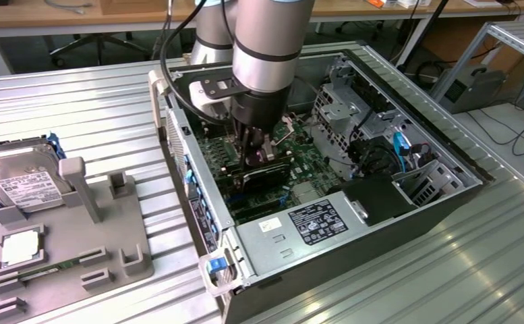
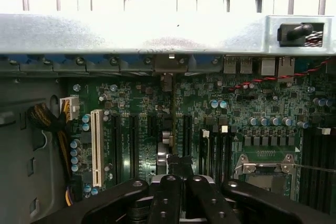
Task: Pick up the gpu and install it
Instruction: 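Press down on the gpu until it lock into place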
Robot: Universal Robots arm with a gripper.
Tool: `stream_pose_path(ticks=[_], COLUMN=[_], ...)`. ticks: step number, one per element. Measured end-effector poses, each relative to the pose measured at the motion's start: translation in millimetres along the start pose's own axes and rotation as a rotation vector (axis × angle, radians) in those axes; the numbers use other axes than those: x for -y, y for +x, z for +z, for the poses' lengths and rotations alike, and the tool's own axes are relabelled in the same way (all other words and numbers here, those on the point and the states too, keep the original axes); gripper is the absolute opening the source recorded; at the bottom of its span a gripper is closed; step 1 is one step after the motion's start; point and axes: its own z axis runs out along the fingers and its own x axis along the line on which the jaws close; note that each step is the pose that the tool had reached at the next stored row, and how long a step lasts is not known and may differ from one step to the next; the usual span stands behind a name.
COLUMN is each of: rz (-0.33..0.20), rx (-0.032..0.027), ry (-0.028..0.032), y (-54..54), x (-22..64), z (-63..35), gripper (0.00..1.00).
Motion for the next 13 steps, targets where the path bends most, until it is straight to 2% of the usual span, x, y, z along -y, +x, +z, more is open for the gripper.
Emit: stream_pose_path(ticks=[6, 13], rz=[0.0, 0.0], rx=[0.0001, 0.0], ry=[0.0, 0.0], y=[-0.1, -0.1], x=[1.1, 1.3], z=[-4.9, -5.1], gripper=[0.11, 0.11])
